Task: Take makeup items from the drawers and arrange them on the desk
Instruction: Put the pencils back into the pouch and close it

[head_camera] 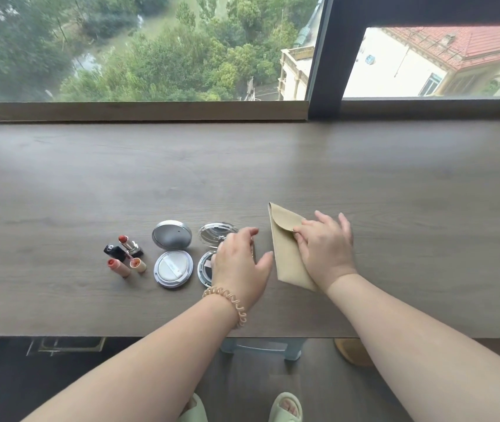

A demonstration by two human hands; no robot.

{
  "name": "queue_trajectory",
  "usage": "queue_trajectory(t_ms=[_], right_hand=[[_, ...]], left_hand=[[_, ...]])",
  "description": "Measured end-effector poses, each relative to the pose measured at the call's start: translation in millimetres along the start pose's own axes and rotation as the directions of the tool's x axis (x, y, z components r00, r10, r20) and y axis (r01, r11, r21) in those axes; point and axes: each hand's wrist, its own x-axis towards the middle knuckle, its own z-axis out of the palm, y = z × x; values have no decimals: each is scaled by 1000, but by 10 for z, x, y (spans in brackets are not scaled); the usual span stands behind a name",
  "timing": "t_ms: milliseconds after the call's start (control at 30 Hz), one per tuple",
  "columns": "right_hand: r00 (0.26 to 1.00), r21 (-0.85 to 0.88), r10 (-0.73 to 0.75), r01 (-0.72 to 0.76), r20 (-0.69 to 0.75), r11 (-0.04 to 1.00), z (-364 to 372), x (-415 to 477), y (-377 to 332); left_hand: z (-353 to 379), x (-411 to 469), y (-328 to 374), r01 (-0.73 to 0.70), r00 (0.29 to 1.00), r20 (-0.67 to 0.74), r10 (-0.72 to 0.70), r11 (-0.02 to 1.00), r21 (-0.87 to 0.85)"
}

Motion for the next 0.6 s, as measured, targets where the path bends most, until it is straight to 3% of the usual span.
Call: queue_trajectory(t_ms=[67,133,200,233,267,300,400,600], right_hand=[[997,60,-43,47,-66,997,-118,17,36],[988,87,-82,94,-132,992,-247,30,72],[970,57,-146,159,-194,986,-354,24,80],[960,44,-176,190,-219,981,-406,15,74],[951,39,-199,214,-235,976,-469,4,69],[947,49,-207,225,-247,973,-527,-1,64],[963,181,-163,204,-215,962,-684,-8,46],[975,343,-221,219,-33,914,-870,26,-17]], left_hand=[[-23,35,166,45,999,21,-44,998,-50],[-122,42,433,242,967,170,-192,903,-354],[-208,31,626,450,892,382,-243,575,-683],[-221,38,673,516,857,445,-261,428,-742],[-241,34,723,546,838,486,-248,373,-750],[-258,27,772,556,831,505,-233,376,-742],[-302,-57,834,497,853,499,-155,534,-684],[-299,-228,805,446,886,448,-121,484,-753]])
